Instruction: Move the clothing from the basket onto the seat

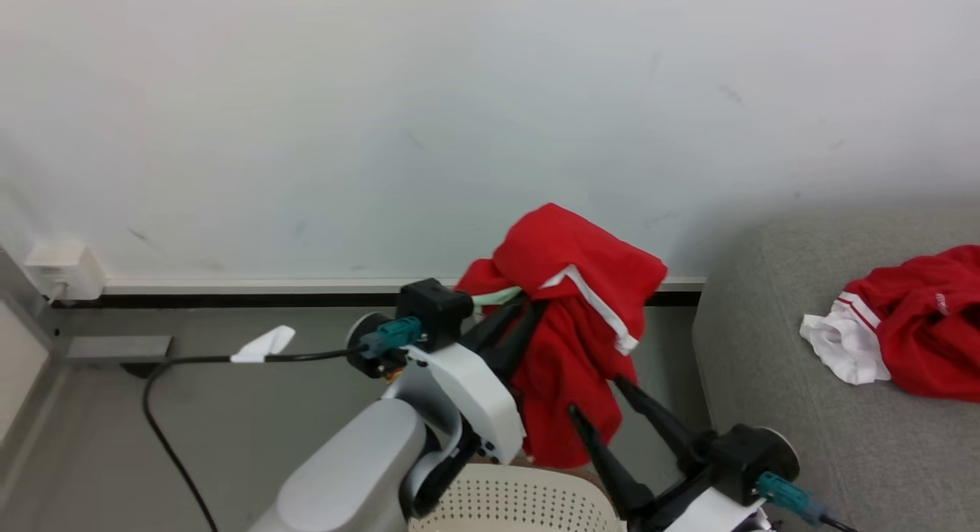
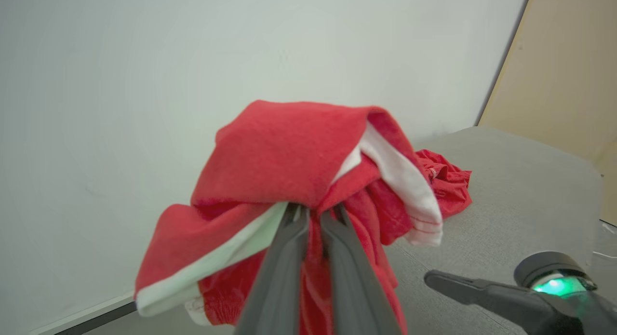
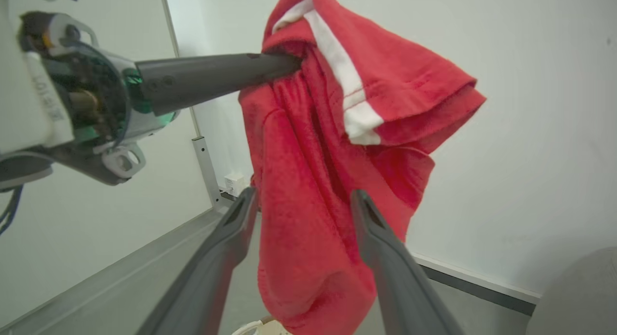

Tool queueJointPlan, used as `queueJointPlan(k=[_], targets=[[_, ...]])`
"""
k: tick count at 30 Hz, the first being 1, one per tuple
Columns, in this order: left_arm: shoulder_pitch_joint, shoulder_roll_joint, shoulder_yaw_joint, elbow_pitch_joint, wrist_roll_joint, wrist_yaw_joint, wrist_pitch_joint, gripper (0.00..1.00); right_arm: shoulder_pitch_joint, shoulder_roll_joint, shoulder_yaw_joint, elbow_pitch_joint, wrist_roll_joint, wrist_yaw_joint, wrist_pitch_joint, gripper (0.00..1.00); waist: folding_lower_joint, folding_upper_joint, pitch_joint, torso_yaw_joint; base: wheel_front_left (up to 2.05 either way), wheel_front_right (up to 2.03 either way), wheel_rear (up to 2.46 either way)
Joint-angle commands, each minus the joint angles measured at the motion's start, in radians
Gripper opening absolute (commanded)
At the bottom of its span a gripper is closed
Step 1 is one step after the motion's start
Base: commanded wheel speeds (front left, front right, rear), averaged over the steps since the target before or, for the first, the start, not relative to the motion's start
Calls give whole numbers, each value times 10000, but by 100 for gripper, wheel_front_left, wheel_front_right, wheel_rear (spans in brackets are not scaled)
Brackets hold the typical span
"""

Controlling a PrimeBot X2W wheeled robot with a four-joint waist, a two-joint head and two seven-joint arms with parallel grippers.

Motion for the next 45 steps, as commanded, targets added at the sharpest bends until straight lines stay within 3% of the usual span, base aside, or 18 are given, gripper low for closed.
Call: queueJointPlan(k=[1,20,21,22,23,24,31,41,42,43,45], targets=[[88,-126,-78,5,-128,-49,6,0,-312,47,264,386,63,6,8,100,0,0,-39,174,0,0,0],[168,-643,-749,-178,-248,-263,232,0,-1534,648,274,3166,-125,6,10,100,0,0,-198,1308,0,0,0],[171,-645,-760,-197,-264,-261,244,0,-1585,663,266,3197,-83,6,10,80,0,0,-199,1325,0,0,0],[175,-637,-765,-216,-270,-248,254,0,-1637,675,260,3220,-27,6,10,44,0,0,-197,1334,0,0,0],[181,-618,-767,-232,-282,-231,255,0,-1675,685,258,3237,-5,6,10,34,0,0,-193,1336,0,0,0],[193,-595,-768,-246,-292,-213,248,0,-1691,692,254,3249,52,6,10,0,0,0,-187,1332,0,0,0],[239,-436,-701,-279,-353,-110,242,0,-1582,682,-19,2970,167,6,8,0,0,0,-151,1183,0,0,0],[347,-377,-742,-245,-437,17,176,0,-816,471,-1182,1890,-27,6,8,0,0,0,-162,892,0,0,0],[347,-377,-737,-257,-430,16,164,7,-746,430,-1317,1747,-78,6,8,0,0,0,-162,855,0,0,0],[354,-376,-743,-275,-428,10,156,27,-668,393,-1473,1632,-136,6,8,0,0,0,-162,814,0,0,0],[410,-377,-813,-305,-459,-32,239,46,-529,311,-1764,1363,-265,6,8,0,0,0,-160,725,0,0,0]])
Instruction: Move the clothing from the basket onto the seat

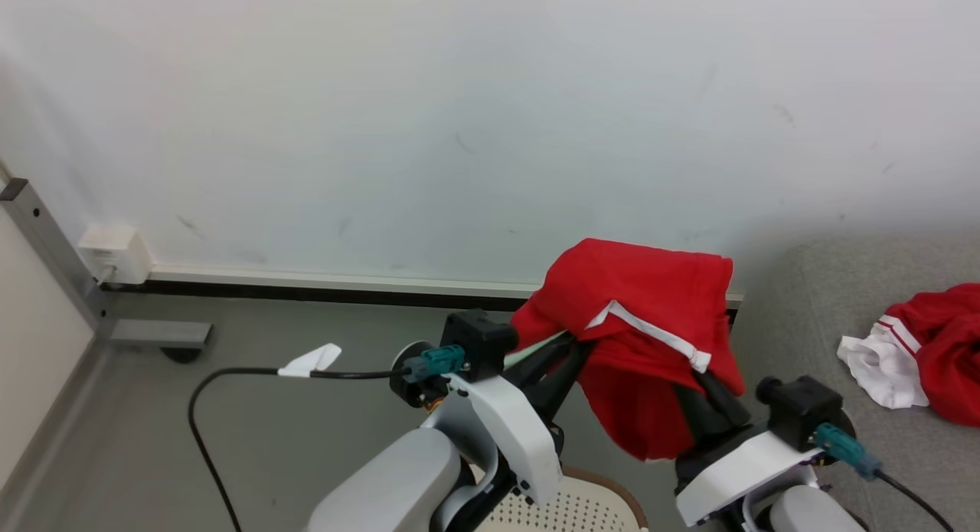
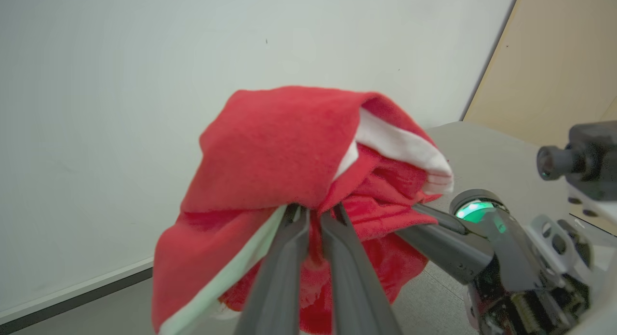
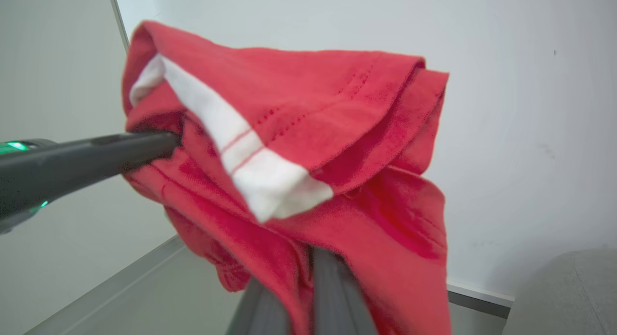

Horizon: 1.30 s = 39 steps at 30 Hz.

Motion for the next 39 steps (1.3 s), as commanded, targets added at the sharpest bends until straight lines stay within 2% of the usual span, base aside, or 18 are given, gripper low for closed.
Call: queueJointPlan(k=[1,2,14,23,31,39], targets=[[177,59,-44,-68,-45,-5,27,70,186,-176,-309,-238,-171,6,5,0,0,0,7,-114,0,0,0],[198,54,-68,-96,-48,-6,33,100,244,-212,-483,-379,-237,6,5,0,0,0,12,-177,0,0,0],[392,147,-280,-449,-13,20,-21,100,368,-779,-2043,-1797,-835,6,5,0,0,0,203,-1380,0,0,0],[436,300,-343,-679,76,73,-193,100,279,-1329,-3024,-2847,-598,6,5,0,0,0,426,-2563,0,0,0],[419,480,-417,-744,231,103,-419,100,882,-1684,-3834,-3851,-347,6,5,0,0,0,658,-3497,0,0,0],[528,702,-464,-571,456,162,-876,100,1290,-1587,-4266,-4483,-465,6,7,0,0,0,864,-4209,0,0,0]])
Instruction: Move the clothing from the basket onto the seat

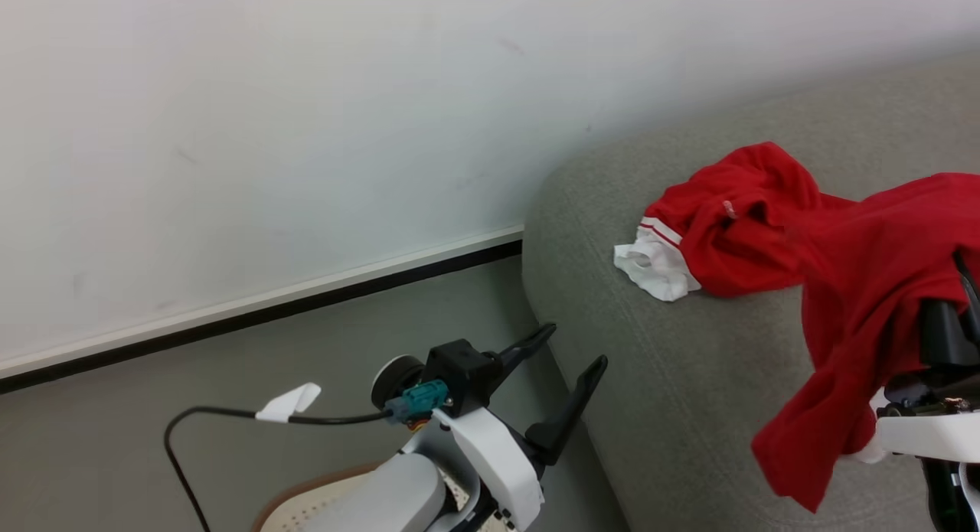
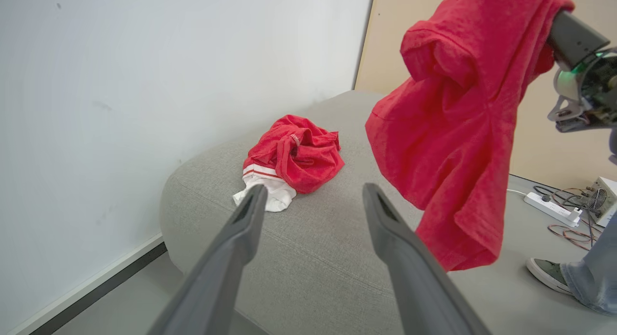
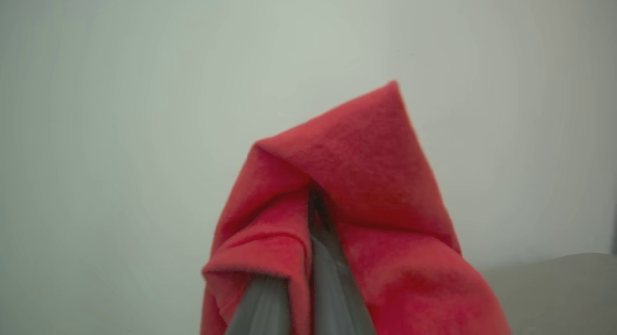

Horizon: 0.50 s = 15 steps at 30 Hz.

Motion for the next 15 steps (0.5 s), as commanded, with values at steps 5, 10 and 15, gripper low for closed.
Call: queueJointPlan(k=[5,10,15], targets=[[129,97,-32,112,109,-9,-233,100,223,31,-187,-300,33,6,7,0,-1,-1,302,-445,0,0,0],[-55,123,-66,100,153,-54,-271,100,56,143,-290,-527,247,6,7,0,-1,-1,571,-521,0,0,0],[-281,136,-98,-80,129,-128,-158,100,-732,-297,-153,-736,349,6,7,0,-1,-1,1022,-409,0,0,0]])
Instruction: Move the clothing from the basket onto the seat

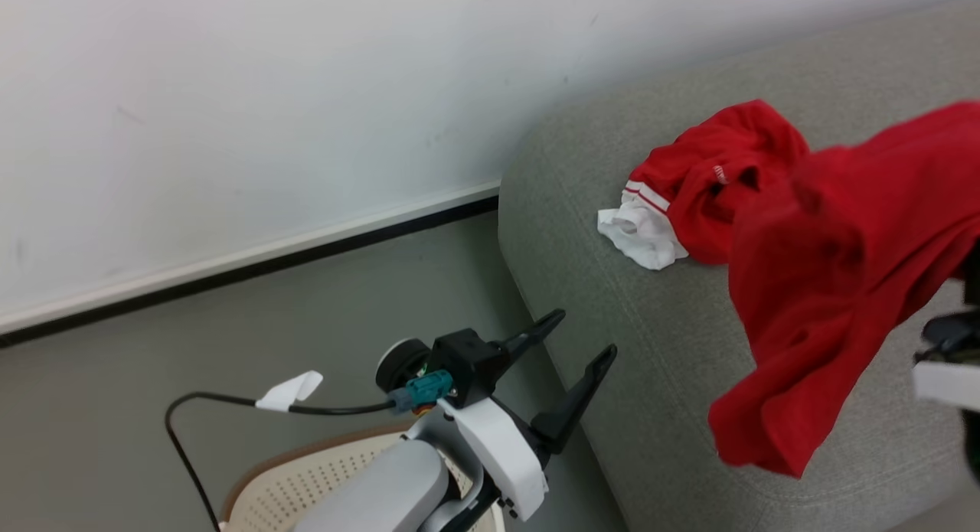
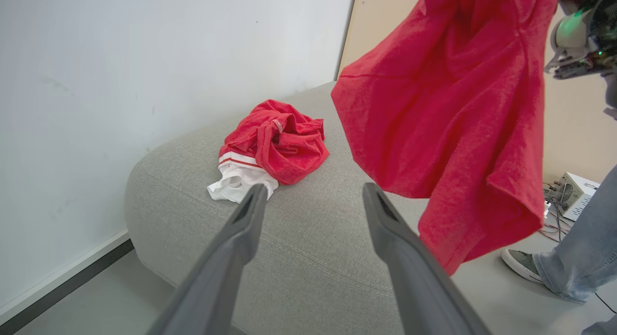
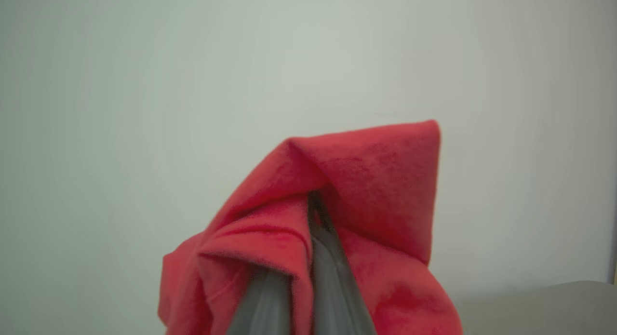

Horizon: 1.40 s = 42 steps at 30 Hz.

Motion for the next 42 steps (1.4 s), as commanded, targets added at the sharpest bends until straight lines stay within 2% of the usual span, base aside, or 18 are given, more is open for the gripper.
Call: queueJointPlan(k=[1,5,14,24,29,39,40,42], targets=[[-164,102,10,-113,70,-8,45,100,-345,-242,-36,19,46,6,7,0,0,-1,305,127,0,0,0],[-466,268,-22,-403,248,-26,163,100,-1260,-785,-323,352,206,6,7,0,0,-1,989,490,0,0,0],[-1271,744,1,-1220,768,47,269,100,-3007,-2042,-1785,1364,946,6,7,0,0,-1,2851,1447,0,0,0],[-1940,864,47,-1559,996,-56,251,100,-4881,-3457,-2718,3753,1472,6,512,0,0,-1,4543,2193,0,0,0],[-2090,792,112,-1468,975,-59,78,100,-5472,-3898,-2477,5218,1079,6,902,0,0,-1,4973,2542,0,0,0],[-2108,584,233,-1103,852,-93,-373,100,-5969,-3905,-1457,7426,1258,6,2896,0,0,-1,4903,2938,0,0,0],[-2092,570,245,-1070,840,-99,-403,100,-5921,-3864,-1354,7604,1311,6,3153,8,0,-1,4862,2949,0,0,0],[-2051,549,259,-1013,829,-113,-423,100,-5840,-3877,-1125,7879,1455,6,3641,43,0,-1,4781,2950,0,0,0]])
